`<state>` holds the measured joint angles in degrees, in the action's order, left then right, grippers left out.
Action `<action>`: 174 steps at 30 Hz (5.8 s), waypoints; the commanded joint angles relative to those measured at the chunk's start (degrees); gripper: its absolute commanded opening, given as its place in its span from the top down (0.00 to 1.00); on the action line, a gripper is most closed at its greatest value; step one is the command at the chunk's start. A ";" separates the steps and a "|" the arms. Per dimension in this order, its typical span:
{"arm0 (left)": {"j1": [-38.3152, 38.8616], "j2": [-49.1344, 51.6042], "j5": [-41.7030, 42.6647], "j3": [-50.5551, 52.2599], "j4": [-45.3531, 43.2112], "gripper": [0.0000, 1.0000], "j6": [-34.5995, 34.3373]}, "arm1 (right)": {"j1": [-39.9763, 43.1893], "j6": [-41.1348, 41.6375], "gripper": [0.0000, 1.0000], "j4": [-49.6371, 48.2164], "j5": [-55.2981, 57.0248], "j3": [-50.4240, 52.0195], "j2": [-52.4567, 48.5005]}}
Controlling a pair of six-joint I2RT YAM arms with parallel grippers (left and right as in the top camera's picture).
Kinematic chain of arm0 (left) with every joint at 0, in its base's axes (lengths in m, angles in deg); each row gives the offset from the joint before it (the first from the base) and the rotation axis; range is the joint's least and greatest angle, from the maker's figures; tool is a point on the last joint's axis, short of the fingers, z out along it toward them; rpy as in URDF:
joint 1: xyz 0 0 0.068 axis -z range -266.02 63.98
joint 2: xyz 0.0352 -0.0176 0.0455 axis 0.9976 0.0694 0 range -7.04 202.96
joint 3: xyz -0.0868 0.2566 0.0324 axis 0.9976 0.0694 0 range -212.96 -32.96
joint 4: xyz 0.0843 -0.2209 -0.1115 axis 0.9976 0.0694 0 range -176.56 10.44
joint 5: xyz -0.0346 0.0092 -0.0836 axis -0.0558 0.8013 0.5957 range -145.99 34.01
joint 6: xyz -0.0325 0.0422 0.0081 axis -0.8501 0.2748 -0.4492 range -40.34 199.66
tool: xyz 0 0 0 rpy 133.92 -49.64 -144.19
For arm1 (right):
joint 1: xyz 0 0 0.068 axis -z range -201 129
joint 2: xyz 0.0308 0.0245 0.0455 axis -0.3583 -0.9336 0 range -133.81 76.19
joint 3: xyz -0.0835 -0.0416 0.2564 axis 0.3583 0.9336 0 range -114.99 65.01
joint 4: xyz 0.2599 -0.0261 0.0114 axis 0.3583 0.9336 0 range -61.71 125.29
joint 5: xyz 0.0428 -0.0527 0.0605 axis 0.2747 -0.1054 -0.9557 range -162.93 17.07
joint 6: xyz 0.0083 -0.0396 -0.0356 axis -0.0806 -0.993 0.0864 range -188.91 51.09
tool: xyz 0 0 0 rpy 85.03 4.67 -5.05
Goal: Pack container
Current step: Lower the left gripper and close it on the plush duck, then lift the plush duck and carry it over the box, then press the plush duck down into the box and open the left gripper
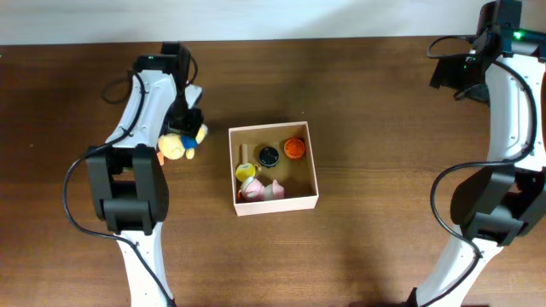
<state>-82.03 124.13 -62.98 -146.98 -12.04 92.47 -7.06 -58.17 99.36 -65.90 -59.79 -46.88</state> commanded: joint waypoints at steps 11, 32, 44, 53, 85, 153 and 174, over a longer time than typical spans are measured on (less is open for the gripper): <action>-0.96 0.42 8.28 0.52 4.61 0.38 8.81 | -0.04 0.72 0.01 0.00 0.09 0.11 0.83; -6.19 5.22 8.76 0.74 -0.81 0.33 16.44 | -0.04 0.72 0.01 0.00 0.09 0.11 0.83; -6.12 6.51 8.74 0.72 -0.79 0.90 16.13 | -0.04 0.72 0.01 0.00 0.09 0.11 0.83; -6.12 6.49 8.76 -0.55 1.16 0.90 8.85 | -0.04 0.72 0.01 0.00 0.09 0.11 0.83; 12.52 5.03 11.26 -47.47 22.18 0.91 11.21 | -0.04 0.72 0.01 0.00 0.09 0.11 0.83; 28.55 4.66 14.56 -14.27 22.21 0.93 31.71 | -0.04 0.72 0.01 0.00 0.09 0.11 0.83; 29.09 4.68 10.40 -5.88 14.10 0.96 37.03 | -0.04 0.72 0.01 0.00 0.09 0.11 0.83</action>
<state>-52.61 130.32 -49.95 -155.46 2.81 128.21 -7.06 -58.15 99.36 -65.90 -59.79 -46.88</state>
